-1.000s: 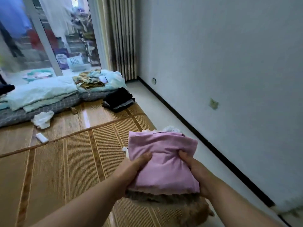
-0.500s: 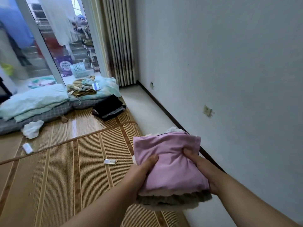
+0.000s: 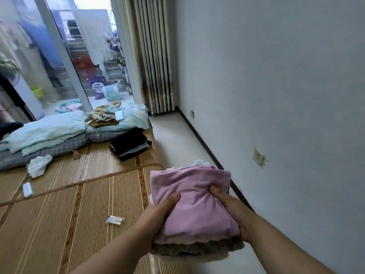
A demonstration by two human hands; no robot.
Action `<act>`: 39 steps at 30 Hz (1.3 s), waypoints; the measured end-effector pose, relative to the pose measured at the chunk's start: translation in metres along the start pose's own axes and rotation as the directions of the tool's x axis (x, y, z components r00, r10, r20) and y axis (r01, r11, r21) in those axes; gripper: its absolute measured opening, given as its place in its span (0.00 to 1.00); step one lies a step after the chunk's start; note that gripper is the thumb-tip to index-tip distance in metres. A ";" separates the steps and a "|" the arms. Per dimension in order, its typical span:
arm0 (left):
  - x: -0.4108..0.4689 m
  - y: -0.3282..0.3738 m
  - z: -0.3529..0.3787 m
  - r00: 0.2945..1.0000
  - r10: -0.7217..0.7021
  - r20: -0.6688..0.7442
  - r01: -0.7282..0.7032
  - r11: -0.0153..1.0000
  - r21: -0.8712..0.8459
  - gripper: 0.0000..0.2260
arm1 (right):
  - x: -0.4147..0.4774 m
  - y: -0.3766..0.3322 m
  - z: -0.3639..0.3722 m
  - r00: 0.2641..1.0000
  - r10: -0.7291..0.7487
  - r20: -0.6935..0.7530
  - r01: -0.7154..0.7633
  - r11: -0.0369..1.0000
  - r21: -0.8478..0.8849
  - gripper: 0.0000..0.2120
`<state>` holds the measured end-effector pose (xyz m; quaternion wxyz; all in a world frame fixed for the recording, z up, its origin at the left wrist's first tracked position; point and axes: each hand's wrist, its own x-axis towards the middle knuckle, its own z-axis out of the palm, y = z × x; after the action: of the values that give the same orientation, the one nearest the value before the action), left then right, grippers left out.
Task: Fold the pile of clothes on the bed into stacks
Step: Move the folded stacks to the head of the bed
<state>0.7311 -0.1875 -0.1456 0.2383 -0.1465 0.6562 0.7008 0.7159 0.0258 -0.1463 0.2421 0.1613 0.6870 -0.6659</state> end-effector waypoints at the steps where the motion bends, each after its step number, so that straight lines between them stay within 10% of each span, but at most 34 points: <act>1: 0.010 0.003 0.010 1.000 -0.003 -0.018 0.003 1.000 -0.007 0.36 | 0.011 -0.006 -0.013 1.000 -0.004 0.021 0.004 1.000 0.002 0.38; 6: 0.060 0.020 0.085 0.987 -0.009 -0.161 -0.018 0.985 -0.170 0.36 | 0.071 -0.043 -0.096 0.975 -0.036 0.220 0.025 0.998 0.052 0.15; 16: 0.112 0.053 0.153 0.930 -0.035 -0.366 -0.075 0.957 -0.281 0.35 | 0.146 -0.097 -0.164 0.931 -0.032 0.365 0.061 0.996 -0.069 0.23; 39: 0.315 0.148 -0.073 0.816 -0.069 -0.573 -0.109 0.956 -0.271 0.31 | 0.420 -0.226 0.016 0.816 0.140 0.562 -0.049 0.984 -0.173 0.36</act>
<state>0.3800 -0.2185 -0.1895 -0.0033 -0.3783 0.5882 0.7147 0.2462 -0.0461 -0.1870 0.4812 -0.0304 0.6222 -0.6168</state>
